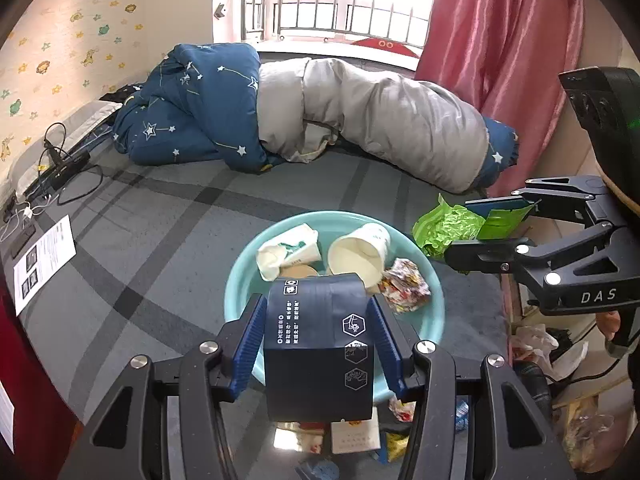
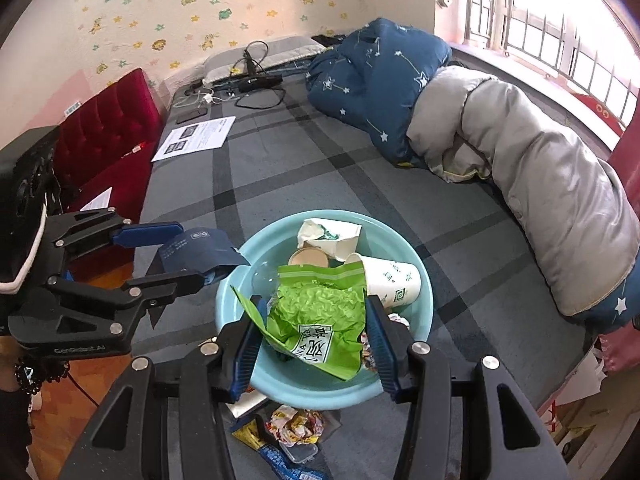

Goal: Collect trash
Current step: 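Carry the dark blue box in left tool and green bag in right tool over the teal basin, then open left tool to drop the box while right tool drops the green bag into the basin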

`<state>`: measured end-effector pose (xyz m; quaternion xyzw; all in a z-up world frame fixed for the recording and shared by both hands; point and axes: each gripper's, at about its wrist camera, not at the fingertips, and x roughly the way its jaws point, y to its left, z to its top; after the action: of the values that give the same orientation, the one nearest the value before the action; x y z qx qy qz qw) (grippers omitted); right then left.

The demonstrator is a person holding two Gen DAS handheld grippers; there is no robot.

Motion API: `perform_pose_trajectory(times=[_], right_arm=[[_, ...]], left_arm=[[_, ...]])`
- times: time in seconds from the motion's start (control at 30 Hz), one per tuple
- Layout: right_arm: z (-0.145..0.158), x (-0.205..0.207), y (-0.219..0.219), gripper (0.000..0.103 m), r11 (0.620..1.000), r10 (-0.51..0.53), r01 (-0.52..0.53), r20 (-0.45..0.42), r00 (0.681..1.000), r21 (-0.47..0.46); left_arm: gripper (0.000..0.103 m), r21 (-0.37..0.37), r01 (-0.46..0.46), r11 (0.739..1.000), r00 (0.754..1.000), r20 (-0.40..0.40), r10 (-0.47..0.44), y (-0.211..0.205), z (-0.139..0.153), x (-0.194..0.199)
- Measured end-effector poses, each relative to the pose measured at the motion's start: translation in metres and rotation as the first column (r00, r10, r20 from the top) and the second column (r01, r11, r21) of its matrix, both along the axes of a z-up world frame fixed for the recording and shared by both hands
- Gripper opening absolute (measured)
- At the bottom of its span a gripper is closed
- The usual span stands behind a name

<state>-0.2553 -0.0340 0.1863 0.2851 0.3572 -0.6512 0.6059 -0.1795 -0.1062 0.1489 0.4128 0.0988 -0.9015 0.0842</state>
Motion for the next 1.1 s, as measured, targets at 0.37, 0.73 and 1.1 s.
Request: perform_pose_trajectory(times=[0.37, 0.73, 1.1], right_arm=[[-0.012, -0.021, -0.045, 0.054, 0.998, -0.043, 0.041, 0.025, 0.999, 0.057], [-0.037, -0.054, -0.079, 0.054, 0.988, -0.122, 0.111, 0.103, 0.987, 0.112], [-0.063, -0.058, -0.096, 0.054, 0.978, -0.156, 0.138, 0.112, 0.981, 0.154]], left_arm=[[0.057, 0.058, -0.011, 0.998, 0.999, 0.034, 0.009, -0.025, -0.027, -0.035], [0.057, 0.125, -0.076, 0.989, 0.996, 0.061, 0.069, -0.048, -0.060, -0.058], [0.057, 0.133, -0.098, 0.986, 0.991, 0.106, 0.084, -0.048, -0.086, -0.067]])
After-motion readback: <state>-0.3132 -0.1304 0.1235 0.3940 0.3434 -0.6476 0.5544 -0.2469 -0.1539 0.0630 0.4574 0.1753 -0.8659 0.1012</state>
